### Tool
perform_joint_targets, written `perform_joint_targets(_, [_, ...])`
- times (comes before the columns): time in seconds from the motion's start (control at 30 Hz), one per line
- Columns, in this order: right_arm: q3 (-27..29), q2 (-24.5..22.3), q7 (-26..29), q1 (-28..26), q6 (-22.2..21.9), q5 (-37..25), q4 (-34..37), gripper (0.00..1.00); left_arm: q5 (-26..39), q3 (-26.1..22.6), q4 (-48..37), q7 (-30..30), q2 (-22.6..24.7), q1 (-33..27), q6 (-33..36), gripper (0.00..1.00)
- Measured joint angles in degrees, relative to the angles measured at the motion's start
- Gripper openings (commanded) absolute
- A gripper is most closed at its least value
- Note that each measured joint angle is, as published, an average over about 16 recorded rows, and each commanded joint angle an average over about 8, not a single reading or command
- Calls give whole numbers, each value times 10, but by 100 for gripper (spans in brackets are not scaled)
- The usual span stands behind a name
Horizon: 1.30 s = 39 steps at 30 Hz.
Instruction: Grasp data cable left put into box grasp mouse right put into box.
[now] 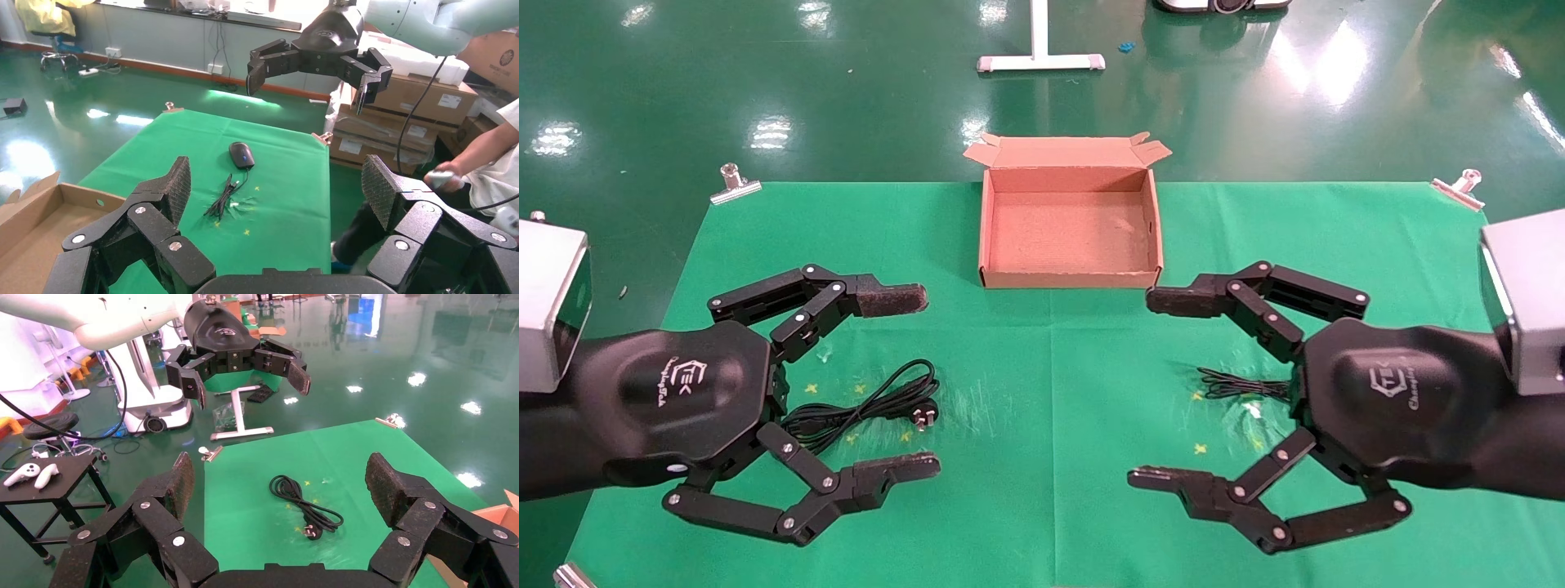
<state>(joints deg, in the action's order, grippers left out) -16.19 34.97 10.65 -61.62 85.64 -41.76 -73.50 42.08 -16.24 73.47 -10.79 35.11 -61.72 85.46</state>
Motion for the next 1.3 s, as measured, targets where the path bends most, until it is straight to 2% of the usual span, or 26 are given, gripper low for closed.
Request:
perform_joint_targets(0.47, [0, 0, 0, 0, 0, 0, 0, 100, 3, -1, 1, 1, -1, 0, 1, 100])
perform_joint_targets(0.67, [-3, -5, -11, 1, -2, -18, -1, 100, 47, -17, 6, -7, -8, -11, -1, 100])
perform_joint_targets(0.8, [-9, -8, -27, 2, -7, -47, -1, 100, 117, -43, 13, -26, -12, -31, -5, 100])
perform_joint_targets(1.0, [-20, -8, -54, -1, -15, -97, 7, 100, 275, -101, 26, -74, -4, -85, -14, 100])
perform_joint_targets(1.3, [-31, 4, -81, -8, -20, -132, 37, 100, 524, -188, 35, -167, 56, -176, -32, 100])
